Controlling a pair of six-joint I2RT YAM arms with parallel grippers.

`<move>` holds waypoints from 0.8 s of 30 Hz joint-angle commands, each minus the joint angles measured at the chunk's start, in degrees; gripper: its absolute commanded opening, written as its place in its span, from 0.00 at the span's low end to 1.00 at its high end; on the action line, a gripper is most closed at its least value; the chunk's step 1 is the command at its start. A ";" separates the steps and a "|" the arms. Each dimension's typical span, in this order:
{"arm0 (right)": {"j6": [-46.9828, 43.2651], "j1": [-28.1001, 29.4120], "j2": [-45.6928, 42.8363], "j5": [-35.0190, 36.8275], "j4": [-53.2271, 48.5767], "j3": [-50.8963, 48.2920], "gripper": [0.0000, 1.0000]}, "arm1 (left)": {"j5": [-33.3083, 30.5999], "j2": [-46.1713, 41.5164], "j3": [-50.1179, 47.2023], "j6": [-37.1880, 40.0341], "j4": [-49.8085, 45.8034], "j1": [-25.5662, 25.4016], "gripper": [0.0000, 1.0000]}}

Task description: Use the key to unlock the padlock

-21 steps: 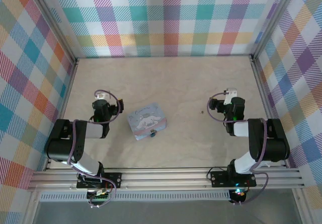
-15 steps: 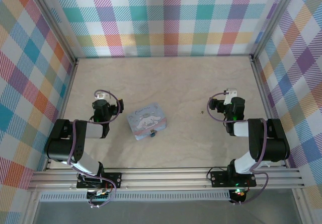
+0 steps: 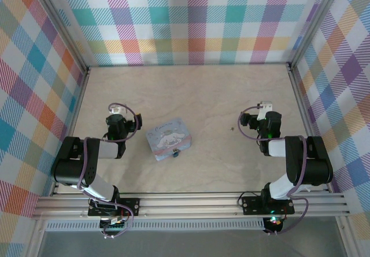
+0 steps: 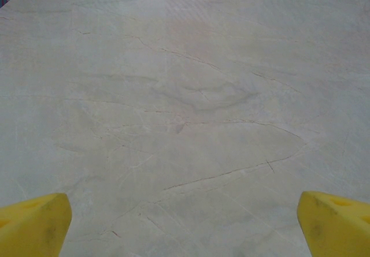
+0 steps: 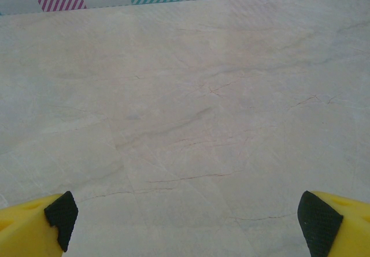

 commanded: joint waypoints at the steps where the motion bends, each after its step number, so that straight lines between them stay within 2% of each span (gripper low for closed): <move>1: 0.74 0.46 -0.27 -0.06 0.77 0.24 1.00 | 0.25 0.25 0.42 -0.31 0.17 0.18 1.00; 10: 0.64 0.43 -0.35 -0.07 0.98 0.16 1.00 | 0.26 0.13 0.33 -0.31 0.32 0.17 1.00; 12: 0.27 0.45 -0.81 -1.03 0.92 -0.02 1.00 | -1.54 -0.38 0.31 -1.17 -0.06 0.10 1.00; 14: 0.34 0.38 -2.53 -0.93 -0.21 -0.22 1.00 | -3.28 -2.50 0.91 -1.82 -2.68 0.10 1.00; 18: 1.50 0.40 -8.14 1.72 -3.71 -1.16 1.00 | -2.79 -8.25 3.11 -1.49 -11.11 0.03 1.00; 24: 6.23 0.49 -19.48 1.30 -17.79 -0.34 1.00 | -3.13 -17.79 6.90 -5.10 -21.40 0.08 1.00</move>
